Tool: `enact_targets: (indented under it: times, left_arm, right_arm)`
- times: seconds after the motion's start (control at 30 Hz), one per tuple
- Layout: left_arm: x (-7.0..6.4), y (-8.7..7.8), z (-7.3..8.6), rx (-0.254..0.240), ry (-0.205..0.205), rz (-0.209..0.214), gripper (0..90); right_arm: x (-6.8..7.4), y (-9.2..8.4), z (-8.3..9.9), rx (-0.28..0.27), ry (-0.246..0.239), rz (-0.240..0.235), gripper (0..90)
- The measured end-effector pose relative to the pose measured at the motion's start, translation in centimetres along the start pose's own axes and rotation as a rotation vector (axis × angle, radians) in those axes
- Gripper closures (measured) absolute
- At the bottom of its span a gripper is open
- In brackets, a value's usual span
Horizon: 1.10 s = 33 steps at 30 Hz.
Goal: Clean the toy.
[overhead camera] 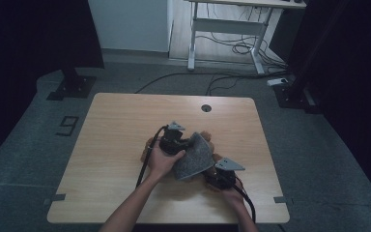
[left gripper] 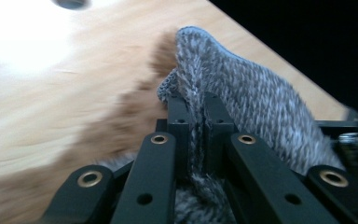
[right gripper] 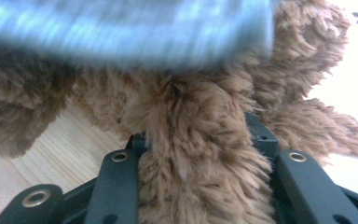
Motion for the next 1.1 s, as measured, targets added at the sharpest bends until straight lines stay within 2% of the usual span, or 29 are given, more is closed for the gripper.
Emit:
enact_targets:
  times: [0.1,0.27,0.37,0.5,0.6,0.73,0.9,1.0,1.1]
  left_arm:
    - [1.1,-1.7,0.2,-0.012,0.007,-0.064,83.6]
    - [2.7,-6.0,1.5,-0.096,0.017,-0.118,83.7]
    - [4.6,-8.5,3.2,-0.138,-0.035,-0.139,83.7]
    - [7.0,-10.8,5.8,-0.154,-0.106,-0.156,83.8]
    - [8.3,-11.3,7.5,-0.134,-0.14,-0.16,83.8]
    - [9.6,-10.8,9.7,-0.086,-0.179,-0.167,83.8]
    - [10.2,-8.0,11.8,0.018,-0.202,-0.154,83.7]
    - [10.2,-7.7,11.7,0.003,-0.211,-0.151,83.9]
    - [9.8,-8.9,10.6,-0.051,-0.201,-0.142,84.0]
  right_arm:
    - [0.0,-0.1,0.0,0.001,0.005,0.003,58.5]
    - [0.0,-0.1,0.1,0.007,0.021,-0.003,58.5]
    - [-0.1,-0.1,0.1,0.007,0.023,-0.003,58.5]
    - [0.0,-0.1,0.1,0.01,0.032,-0.005,58.5]
    - [-0.1,-0.1,0.1,0.011,0.035,-0.006,58.5]
    - [-0.1,-0.1,0.1,0.012,0.04,-0.007,58.5]
    - [-0.1,0.0,0.1,0.014,0.048,-0.01,58.4]
    - [-0.2,-0.1,0.1,0.013,0.048,-0.007,58.4]
    - [-0.3,-0.1,0.1,0.015,0.059,-0.012,58.5]
Point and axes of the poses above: each handheld gripper's, and its own axes: y roughly forward along the jaws, z roughly out of its underside, x roughly to its left, the point moved 4 cm from there along y, roughly forward along the jaws, and after that the axes turned 10 degrees about z, right-handed, at the moved point
